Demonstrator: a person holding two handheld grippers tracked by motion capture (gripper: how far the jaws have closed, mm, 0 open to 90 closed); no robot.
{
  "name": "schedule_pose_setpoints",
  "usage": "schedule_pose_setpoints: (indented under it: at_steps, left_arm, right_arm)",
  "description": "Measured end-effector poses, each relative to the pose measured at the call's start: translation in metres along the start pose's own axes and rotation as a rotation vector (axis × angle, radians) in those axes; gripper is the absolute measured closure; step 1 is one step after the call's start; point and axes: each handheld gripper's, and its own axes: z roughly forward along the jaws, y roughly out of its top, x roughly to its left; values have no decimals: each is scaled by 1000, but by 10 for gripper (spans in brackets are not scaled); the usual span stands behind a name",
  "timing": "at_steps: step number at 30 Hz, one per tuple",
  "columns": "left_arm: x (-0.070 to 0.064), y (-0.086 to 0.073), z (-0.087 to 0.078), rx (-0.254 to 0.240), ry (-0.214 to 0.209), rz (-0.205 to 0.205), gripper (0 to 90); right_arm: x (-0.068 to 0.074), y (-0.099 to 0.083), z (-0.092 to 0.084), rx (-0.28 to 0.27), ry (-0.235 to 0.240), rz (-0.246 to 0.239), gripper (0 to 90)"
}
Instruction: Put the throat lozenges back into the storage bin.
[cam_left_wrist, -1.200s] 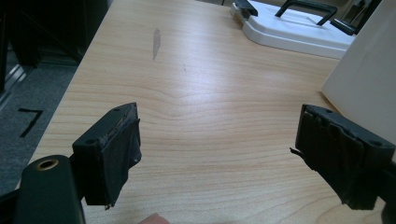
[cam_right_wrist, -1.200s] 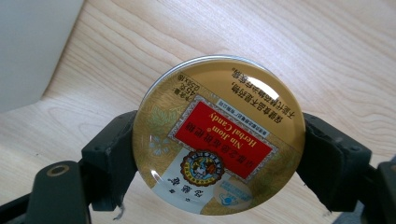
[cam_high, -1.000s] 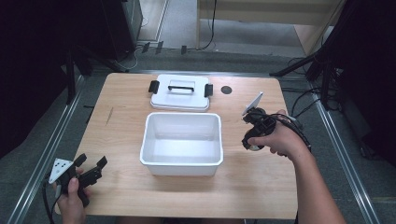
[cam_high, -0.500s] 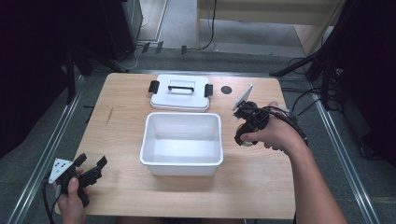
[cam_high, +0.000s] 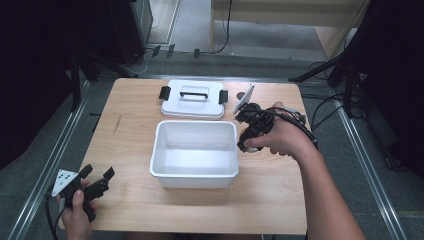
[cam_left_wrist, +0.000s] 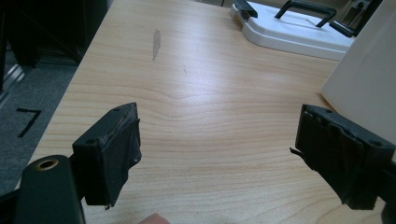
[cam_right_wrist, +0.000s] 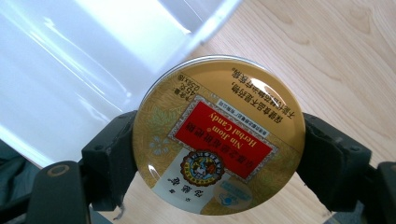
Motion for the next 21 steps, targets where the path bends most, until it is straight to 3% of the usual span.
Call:
schedule_pose_setpoints:
  at_steps: [21]
  left_arm:
    - [0,0,0,-1,-2,-4,148]
  right_arm:
    - [32,33,3,-13,28,-73,203]
